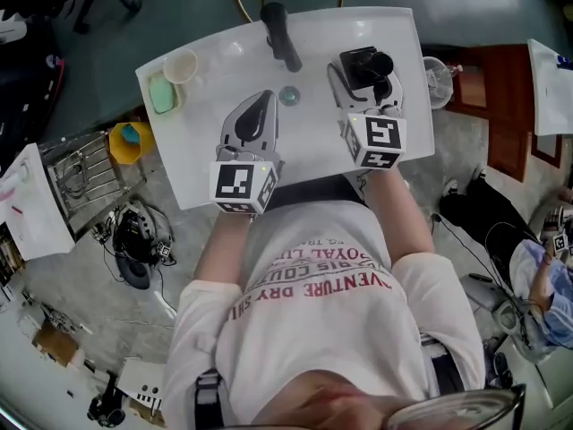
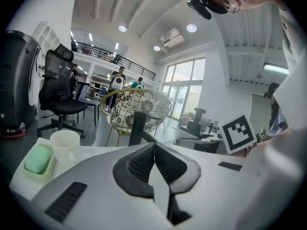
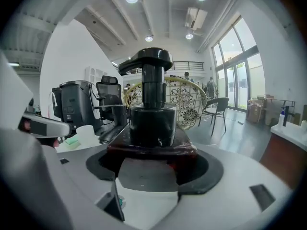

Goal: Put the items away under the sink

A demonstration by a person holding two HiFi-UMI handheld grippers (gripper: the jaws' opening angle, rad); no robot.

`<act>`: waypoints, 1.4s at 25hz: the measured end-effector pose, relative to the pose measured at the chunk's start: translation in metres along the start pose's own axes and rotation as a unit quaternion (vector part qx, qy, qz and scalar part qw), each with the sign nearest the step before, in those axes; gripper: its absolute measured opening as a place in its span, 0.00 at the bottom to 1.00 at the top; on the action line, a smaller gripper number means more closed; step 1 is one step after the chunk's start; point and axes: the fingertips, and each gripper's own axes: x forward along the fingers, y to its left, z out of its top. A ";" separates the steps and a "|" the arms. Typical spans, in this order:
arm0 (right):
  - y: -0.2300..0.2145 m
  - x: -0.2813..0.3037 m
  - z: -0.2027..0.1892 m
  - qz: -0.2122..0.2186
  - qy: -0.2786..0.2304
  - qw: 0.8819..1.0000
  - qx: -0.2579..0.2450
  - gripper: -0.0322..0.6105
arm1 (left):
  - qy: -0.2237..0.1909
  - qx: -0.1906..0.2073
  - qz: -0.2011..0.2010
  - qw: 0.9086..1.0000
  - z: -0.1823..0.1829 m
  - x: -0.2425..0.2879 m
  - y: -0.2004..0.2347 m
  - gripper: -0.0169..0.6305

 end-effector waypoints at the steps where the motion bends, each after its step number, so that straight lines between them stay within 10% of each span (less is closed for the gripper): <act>1: 0.003 -0.011 0.001 0.001 -0.003 1.000 0.002 0.63 | -0.004 0.003 -0.002 1.000 0.002 -0.005 -0.005 0.06; 12: 0.019 -0.125 0.007 0.035 -0.036 0.999 0.007 0.63 | -0.033 0.020 0.005 0.999 0.000 -0.077 -0.083 0.06; 25: 0.027 -0.328 -0.066 0.106 -0.048 0.993 -0.030 0.63 | -0.071 -0.007 0.076 0.995 -0.087 -0.227 -0.232 0.06; 35: 0.075 -0.391 -0.117 0.152 -0.024 0.988 -0.031 0.63 | -0.059 -0.022 0.119 0.991 -0.132 -0.301 -0.249 0.06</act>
